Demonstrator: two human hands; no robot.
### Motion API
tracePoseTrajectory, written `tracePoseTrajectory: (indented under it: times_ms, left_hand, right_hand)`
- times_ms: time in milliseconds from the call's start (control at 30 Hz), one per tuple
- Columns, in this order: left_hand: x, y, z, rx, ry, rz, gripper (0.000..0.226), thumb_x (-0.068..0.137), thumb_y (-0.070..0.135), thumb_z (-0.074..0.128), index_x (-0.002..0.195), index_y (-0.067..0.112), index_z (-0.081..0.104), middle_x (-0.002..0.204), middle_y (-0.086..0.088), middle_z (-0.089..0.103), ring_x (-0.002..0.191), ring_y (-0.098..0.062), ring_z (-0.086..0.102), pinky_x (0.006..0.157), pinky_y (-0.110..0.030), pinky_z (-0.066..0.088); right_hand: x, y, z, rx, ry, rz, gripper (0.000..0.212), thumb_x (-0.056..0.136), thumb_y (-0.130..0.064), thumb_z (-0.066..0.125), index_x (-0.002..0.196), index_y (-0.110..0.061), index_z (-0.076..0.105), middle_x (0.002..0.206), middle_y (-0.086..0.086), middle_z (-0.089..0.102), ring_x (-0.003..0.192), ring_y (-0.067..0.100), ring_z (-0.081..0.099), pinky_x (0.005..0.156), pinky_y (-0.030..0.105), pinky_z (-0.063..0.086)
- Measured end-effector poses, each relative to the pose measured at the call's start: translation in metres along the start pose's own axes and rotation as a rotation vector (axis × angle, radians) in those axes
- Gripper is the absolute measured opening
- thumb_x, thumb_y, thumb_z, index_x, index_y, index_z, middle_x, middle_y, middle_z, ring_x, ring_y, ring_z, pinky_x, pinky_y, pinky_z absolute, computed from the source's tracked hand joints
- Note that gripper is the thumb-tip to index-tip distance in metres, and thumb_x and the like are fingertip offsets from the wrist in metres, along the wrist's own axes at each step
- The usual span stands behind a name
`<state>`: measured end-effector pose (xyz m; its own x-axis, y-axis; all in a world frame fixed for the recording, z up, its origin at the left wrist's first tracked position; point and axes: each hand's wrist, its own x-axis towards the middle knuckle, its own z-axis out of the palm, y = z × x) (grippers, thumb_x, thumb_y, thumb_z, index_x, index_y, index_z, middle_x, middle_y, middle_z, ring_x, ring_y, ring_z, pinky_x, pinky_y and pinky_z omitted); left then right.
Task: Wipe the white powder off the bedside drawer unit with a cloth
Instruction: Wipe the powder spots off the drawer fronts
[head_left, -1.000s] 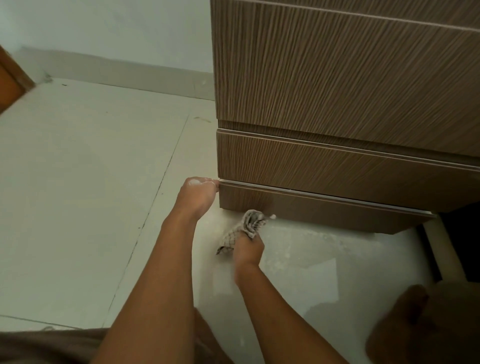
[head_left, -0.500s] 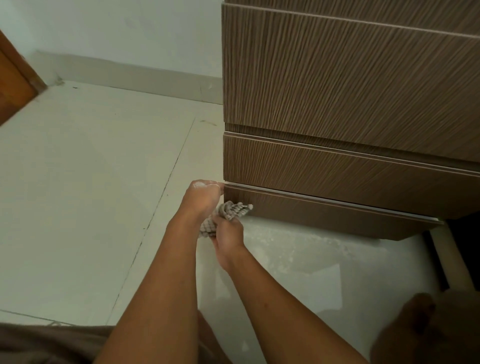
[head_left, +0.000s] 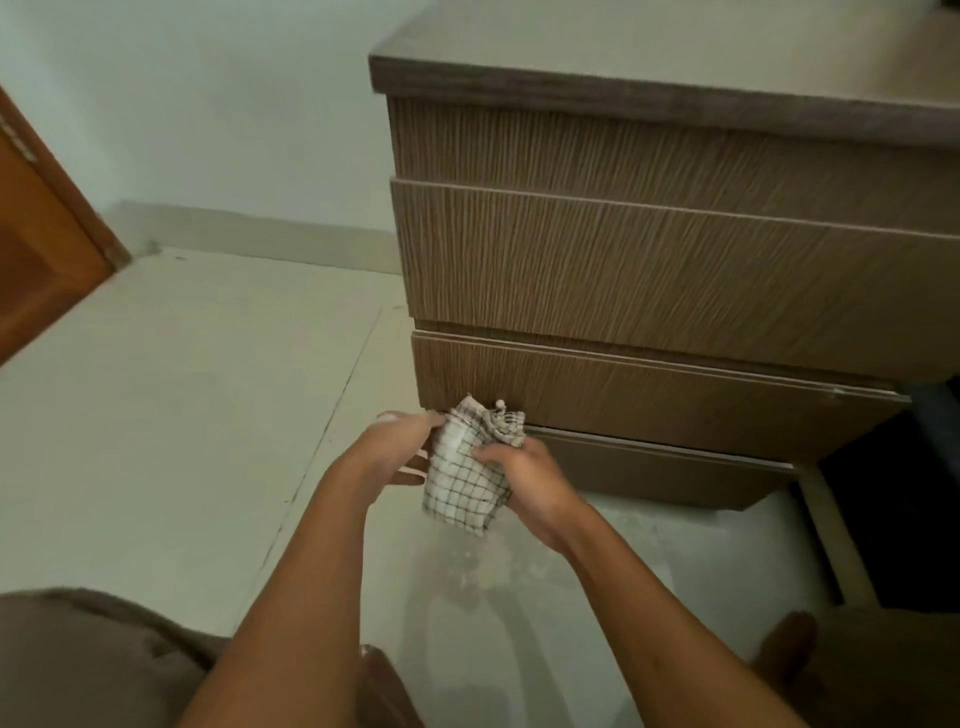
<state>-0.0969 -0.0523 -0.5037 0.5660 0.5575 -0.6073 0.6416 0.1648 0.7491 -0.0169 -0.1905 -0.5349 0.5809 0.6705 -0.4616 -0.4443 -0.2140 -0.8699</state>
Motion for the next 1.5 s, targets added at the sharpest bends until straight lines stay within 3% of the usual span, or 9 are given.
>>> tracePoseTrajectory:
  times_ms: [100, 433, 667, 800, 933, 1100, 1200, 1300, 1500]
  left_hand:
    - [-0.026, 0.018, 0.000, -0.115, -0.153, 0.101, 0.030, 0.093, 0.031, 0.057, 0.106, 0.008, 0.072, 0.100, -0.013, 0.075, 0.088, -0.026, 0.070, 0.083, -0.039, 0.057]
    - [-0.120, 0.091, 0.024, 0.023, -0.079, 0.462, 0.019, 0.093, 0.028, 0.061, 0.095, 0.017, 0.076, 0.079, 0.003, 0.075, 0.071, -0.007, 0.068, 0.062, -0.020, 0.052]
    - [-0.191, 0.175, 0.055, 0.154, -0.145, 0.700, 0.022, 0.096, 0.034, 0.055, 0.097, 0.025, 0.075, 0.090, 0.006, 0.076, 0.090, -0.014, 0.070, 0.080, -0.031, 0.058]
    - [-0.216, 0.220, 0.086, 0.194, -0.182, 0.820, 0.021, 0.096, 0.031, 0.056, 0.096, 0.024, 0.076, 0.090, 0.003, 0.075, 0.089, -0.017, 0.069, 0.080, -0.033, 0.058]
    - [-0.210, 0.258, 0.114, 0.456, 0.069, 1.033, 0.020, 0.095, 0.039, 0.054, 0.106, 0.029, 0.067, 0.102, 0.013, 0.065, 0.092, -0.002, 0.059, 0.073, -0.018, 0.046]
    - [-0.180, 0.302, 0.134, 0.999, 0.167, 0.936, 0.054, 0.080, 0.066, 0.055, 0.124, 0.036, 0.057, 0.137, 0.010, 0.052, 0.124, -0.016, 0.050, 0.100, -0.043, 0.045]
    - [-0.175, 0.325, 0.139, 1.124, 0.083, 0.842, 0.054, 0.070, 0.069, 0.065, 0.112, 0.036, 0.064, 0.116, 0.011, 0.061, 0.109, -0.016, 0.057, 0.095, -0.039, 0.048]
    - [-0.173, 0.336, 0.140, 1.078, 0.021, 0.810, 0.049, 0.071, 0.059, 0.074, 0.111, 0.031, 0.068, 0.107, 0.010, 0.065, 0.102, -0.014, 0.060, 0.095, -0.036, 0.049]
    - [-0.167, 0.338, 0.145, 1.075, 0.010, 0.783, 0.053, 0.072, 0.058, 0.074, 0.116, 0.029, 0.066, 0.116, 0.004, 0.064, 0.105, -0.016, 0.058, 0.096, -0.038, 0.048]
  right_hand:
    - [-0.025, -0.032, -0.013, 0.028, -0.045, -0.031, 0.024, 0.089, -0.002, 0.055, 0.108, -0.010, 0.068, 0.106, 0.010, 0.072, 0.100, 0.026, 0.068, 0.091, 0.044, 0.053]
    - [-0.112, -0.118, -0.050, -0.080, -0.105, -0.209, 0.024, 0.090, -0.003, 0.054, 0.110, -0.008, 0.066, 0.106, 0.010, 0.072, 0.101, 0.024, 0.068, 0.096, 0.046, 0.050]
    - [-0.189, -0.192, -0.091, -0.072, -0.102, -0.389, 0.027, 0.091, -0.010, 0.059, 0.118, -0.009, 0.063, 0.110, 0.008, 0.071, 0.103, 0.022, 0.067, 0.088, 0.037, 0.054]
    - [-0.224, -0.222, -0.122, -0.144, 0.051, -0.502, 0.023, 0.091, -0.014, 0.061, 0.113, -0.013, 0.065, 0.106, 0.004, 0.073, 0.098, 0.019, 0.069, 0.086, 0.036, 0.055]
    - [-0.241, -0.241, -0.156, -0.166, 0.241, -0.566, 0.019, 0.090, -0.015, 0.063, 0.108, -0.019, 0.068, 0.101, -0.001, 0.074, 0.095, 0.016, 0.070, 0.090, 0.042, 0.053]
    - [-0.242, -0.285, -0.210, -0.157, 0.539, -0.751, 0.019, 0.088, -0.014, 0.066, 0.107, -0.016, 0.069, 0.101, -0.002, 0.073, 0.095, 0.011, 0.069, 0.087, 0.035, 0.055]
    - [-0.233, -0.334, -0.239, -0.400, 0.776, -0.900, 0.010, 0.090, -0.018, 0.063, 0.099, -0.017, 0.067, 0.089, -0.012, 0.068, 0.081, 0.000, 0.065, 0.069, 0.018, 0.052]
    - [-0.195, -0.388, -0.261, -0.925, 0.908, -0.901, 0.007, 0.088, -0.030, 0.061, 0.091, -0.023, 0.064, 0.084, -0.007, 0.067, 0.076, 0.013, 0.060, 0.066, 0.029, 0.049]
    - [-0.099, -0.431, -0.265, -1.684, 0.645, -0.450, 0.025, 0.088, -0.017, 0.053, 0.107, -0.031, 0.062, 0.101, -0.001, 0.065, 0.094, 0.025, 0.061, 0.069, 0.034, 0.045]
